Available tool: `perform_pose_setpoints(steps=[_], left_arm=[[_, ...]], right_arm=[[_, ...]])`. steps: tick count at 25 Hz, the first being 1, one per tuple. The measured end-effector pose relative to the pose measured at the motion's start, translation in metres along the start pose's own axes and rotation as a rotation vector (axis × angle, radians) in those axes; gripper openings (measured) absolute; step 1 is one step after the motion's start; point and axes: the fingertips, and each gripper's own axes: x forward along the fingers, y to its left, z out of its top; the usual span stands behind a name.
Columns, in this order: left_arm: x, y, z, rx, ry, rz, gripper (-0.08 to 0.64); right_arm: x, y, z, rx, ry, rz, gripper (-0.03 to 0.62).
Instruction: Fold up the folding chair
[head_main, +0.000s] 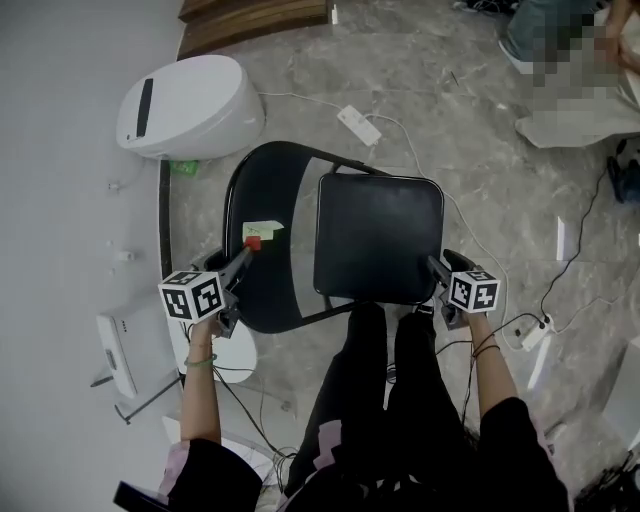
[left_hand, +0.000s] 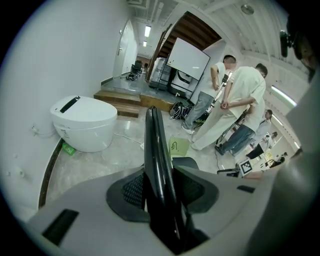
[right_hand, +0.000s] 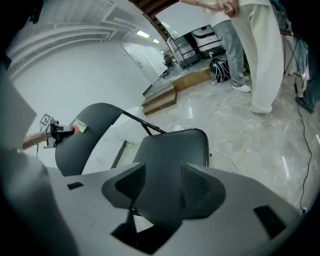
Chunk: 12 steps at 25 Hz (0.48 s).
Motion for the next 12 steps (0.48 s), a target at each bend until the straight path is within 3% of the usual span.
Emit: perform_pose_setpoints(steps=[12], left_arm=[[0.012,0.002,-0.002,0.063,-0.005,0.039,0.144]], right_arm=[[0.094,-0.112,-0.060,0.075,0.114,0.095,0.305]])
